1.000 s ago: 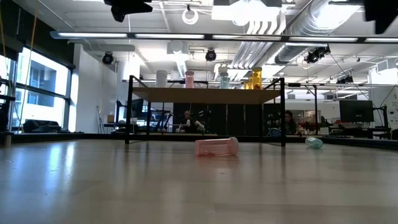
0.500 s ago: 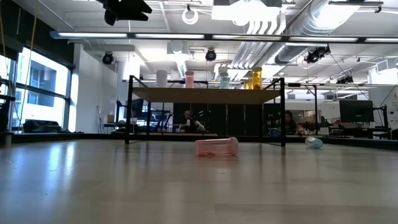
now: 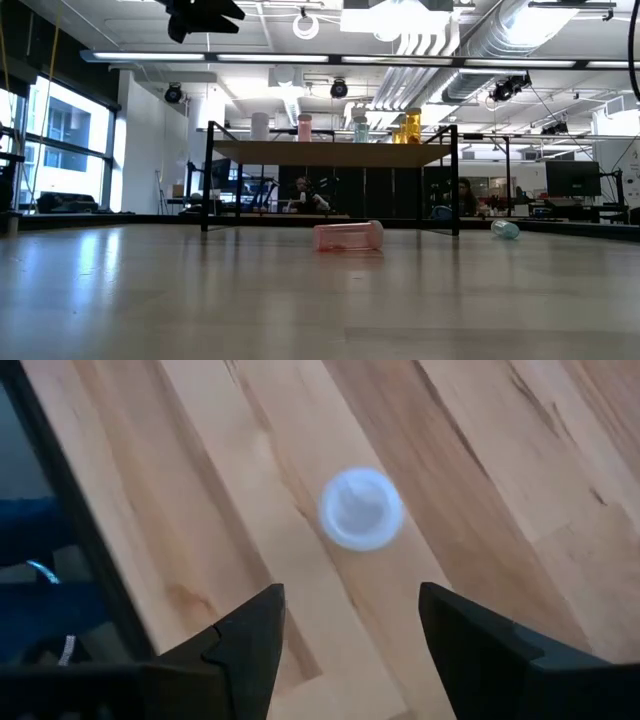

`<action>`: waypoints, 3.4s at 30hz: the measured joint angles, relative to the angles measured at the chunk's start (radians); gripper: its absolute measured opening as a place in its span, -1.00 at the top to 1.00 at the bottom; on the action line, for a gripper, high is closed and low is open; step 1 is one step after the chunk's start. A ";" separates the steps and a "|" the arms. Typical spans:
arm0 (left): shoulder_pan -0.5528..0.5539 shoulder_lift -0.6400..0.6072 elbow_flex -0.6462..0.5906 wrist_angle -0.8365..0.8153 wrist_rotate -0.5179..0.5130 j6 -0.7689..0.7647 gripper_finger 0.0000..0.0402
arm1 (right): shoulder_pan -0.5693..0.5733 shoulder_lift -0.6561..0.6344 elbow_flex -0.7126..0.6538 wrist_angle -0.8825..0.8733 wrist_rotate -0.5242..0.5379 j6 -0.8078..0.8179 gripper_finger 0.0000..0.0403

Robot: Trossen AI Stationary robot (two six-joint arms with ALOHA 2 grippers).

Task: Pick and place medicine bottles onto shelf by color
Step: Put the white pill bottle on the shelf aligned with the other white pill bottles

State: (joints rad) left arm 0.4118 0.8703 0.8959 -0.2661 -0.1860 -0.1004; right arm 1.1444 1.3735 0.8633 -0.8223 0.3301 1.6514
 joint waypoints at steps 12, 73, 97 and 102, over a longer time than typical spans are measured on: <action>0.000 0.000 0.000 -0.016 0.005 -0.001 0.14 | 0.085 0.000 -0.154 0.125 0.145 -0.007 -0.10; 0.000 0.000 0.000 -0.029 0.045 -0.254 0.14 | 0.035 0.139 -0.316 0.617 0.318 -0.347 0.41; 0.000 0.000 0.000 -0.050 0.149 -0.087 0.14 | -0.419 0.139 -0.092 0.617 0.240 -0.444 0.33; 0.000 0.000 0.000 -0.133 0.149 -0.062 0.10 | -0.536 0.139 0.004 0.618 0.213 -0.543 0.33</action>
State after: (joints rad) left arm 0.4114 0.8707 0.8963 -0.3987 -0.0368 -0.1619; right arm 0.6083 1.5124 0.8677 -0.2047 0.5431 1.1084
